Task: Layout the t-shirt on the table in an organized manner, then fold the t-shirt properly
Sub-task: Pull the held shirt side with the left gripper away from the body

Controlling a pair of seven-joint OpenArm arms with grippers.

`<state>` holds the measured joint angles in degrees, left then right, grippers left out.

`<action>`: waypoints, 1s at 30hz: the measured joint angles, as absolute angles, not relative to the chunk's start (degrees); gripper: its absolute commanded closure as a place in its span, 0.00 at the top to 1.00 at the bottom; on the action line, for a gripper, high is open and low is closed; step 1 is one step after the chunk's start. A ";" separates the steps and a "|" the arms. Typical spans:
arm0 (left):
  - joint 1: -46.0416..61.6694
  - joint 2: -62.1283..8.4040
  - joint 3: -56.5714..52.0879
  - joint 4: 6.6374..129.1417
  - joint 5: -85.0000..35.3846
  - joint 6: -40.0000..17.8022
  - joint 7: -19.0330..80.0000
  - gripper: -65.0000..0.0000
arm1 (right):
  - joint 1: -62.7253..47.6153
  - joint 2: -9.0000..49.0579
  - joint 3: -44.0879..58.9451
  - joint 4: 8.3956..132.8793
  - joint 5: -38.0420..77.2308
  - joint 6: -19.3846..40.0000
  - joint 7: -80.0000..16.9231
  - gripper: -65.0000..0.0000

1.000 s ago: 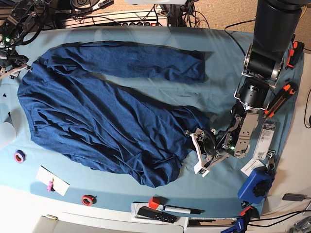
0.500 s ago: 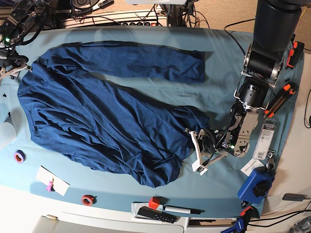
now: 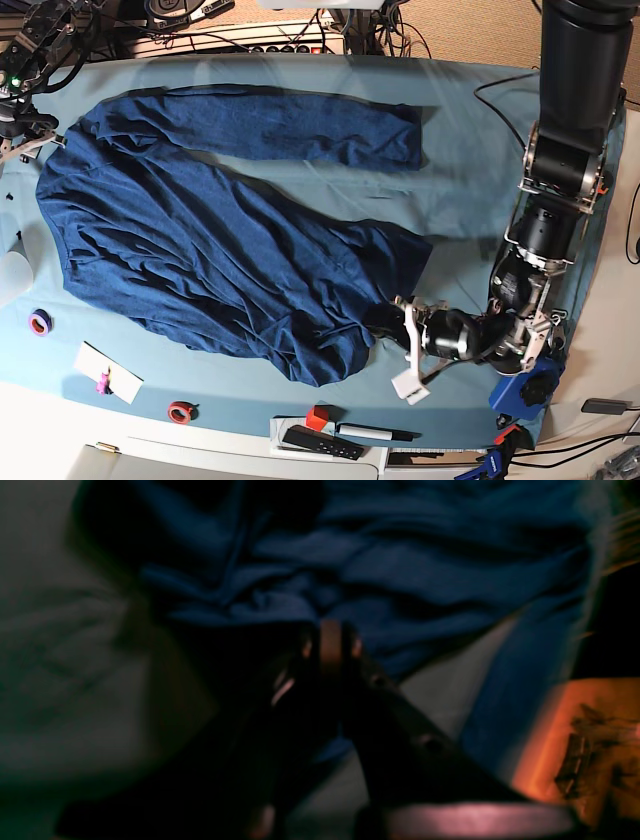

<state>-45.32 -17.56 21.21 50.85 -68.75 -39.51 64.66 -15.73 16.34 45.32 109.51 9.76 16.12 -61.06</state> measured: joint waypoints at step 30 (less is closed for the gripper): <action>-33.71 -30.50 21.28 51.96 -83.53 -39.48 80.29 0.00 | -15.73 16.34 45.32 109.51 9.76 16.12 -60.84 0.42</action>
<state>-33.71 -30.50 21.28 51.96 -83.53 -39.48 80.29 -15.73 16.34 45.32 109.51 9.76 16.12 -60.84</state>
